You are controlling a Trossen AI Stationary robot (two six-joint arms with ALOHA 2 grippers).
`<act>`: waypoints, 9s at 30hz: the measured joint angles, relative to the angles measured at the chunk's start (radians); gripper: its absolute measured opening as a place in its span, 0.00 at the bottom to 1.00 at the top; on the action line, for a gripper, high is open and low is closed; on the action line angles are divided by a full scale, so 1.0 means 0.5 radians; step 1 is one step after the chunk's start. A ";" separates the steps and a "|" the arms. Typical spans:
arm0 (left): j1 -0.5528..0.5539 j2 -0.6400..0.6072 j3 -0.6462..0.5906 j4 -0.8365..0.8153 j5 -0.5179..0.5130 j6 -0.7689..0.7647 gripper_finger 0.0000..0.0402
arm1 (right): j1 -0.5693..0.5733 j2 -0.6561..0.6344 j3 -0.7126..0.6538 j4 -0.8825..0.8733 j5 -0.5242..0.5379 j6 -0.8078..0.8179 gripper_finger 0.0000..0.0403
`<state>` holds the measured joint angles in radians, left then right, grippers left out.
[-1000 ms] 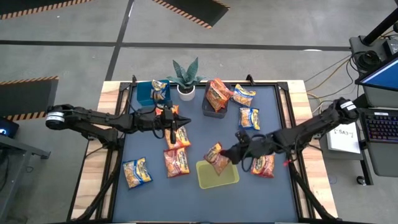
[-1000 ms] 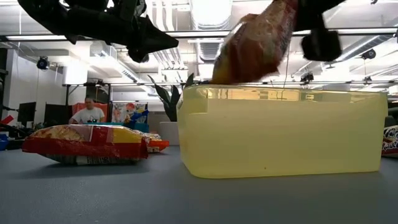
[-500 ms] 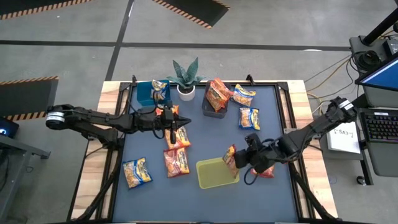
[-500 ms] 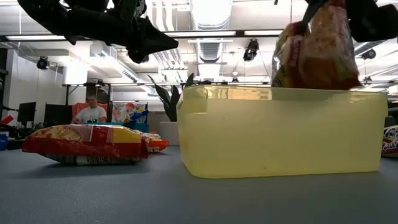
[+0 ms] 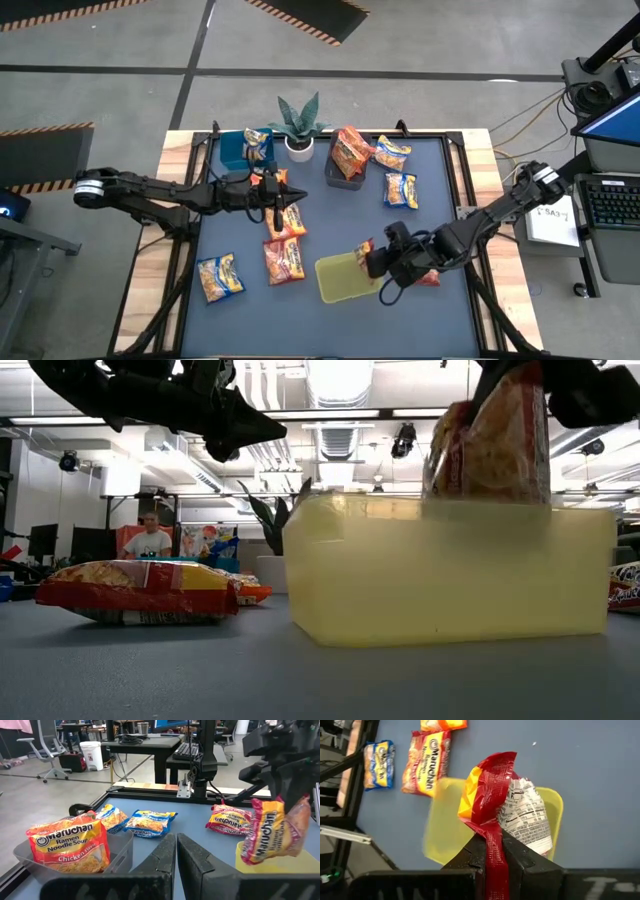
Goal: Sort Maruchan noodles
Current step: Put the red bag into the yellow bin, then put the orange bag into the black bin
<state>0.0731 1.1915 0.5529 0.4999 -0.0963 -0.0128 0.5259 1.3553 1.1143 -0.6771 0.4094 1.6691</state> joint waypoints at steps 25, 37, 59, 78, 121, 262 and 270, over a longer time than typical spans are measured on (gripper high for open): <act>0.000 0.000 0.000 -0.007 0.001 0.000 0.00 | 0.000 0.082 0.043 -0.068 -0.154 0.015 0.05; 0.000 0.002 -0.001 -0.021 0.001 0.000 0.00 | -0.001 0.204 0.041 -0.103 -0.155 -0.001 0.05; 0.000 0.002 -0.001 -0.022 0.000 0.000 0.00 | -0.001 0.204 0.021 -0.328 -0.366 0.048 0.21; -0.001 0.002 -0.001 -0.030 0.000 0.000 0.00 | -0.002 0.128 0.043 -0.376 -0.423 -0.024 0.21; -0.203 -0.001 0.011 -0.667 0.008 -0.746 0.00 | -0.124 -0.278 -0.032 -0.117 0.281 -1.586 0.17; -0.298 -0.342 -0.379 -0.854 -0.507 -0.534 0.00 | -1.072 1.204 0.515 1.306 -0.745 -2.167 0.34; -0.298 -0.599 -0.692 -0.119 -0.216 -0.543 0.11 | -0.988 0.988 0.357 1.318 -0.504 -2.501 0.34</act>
<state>-0.0757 0.8919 0.2068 0.4405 -0.2044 -0.2842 0.0320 1.8493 1.2930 -0.0182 0.1572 0.4187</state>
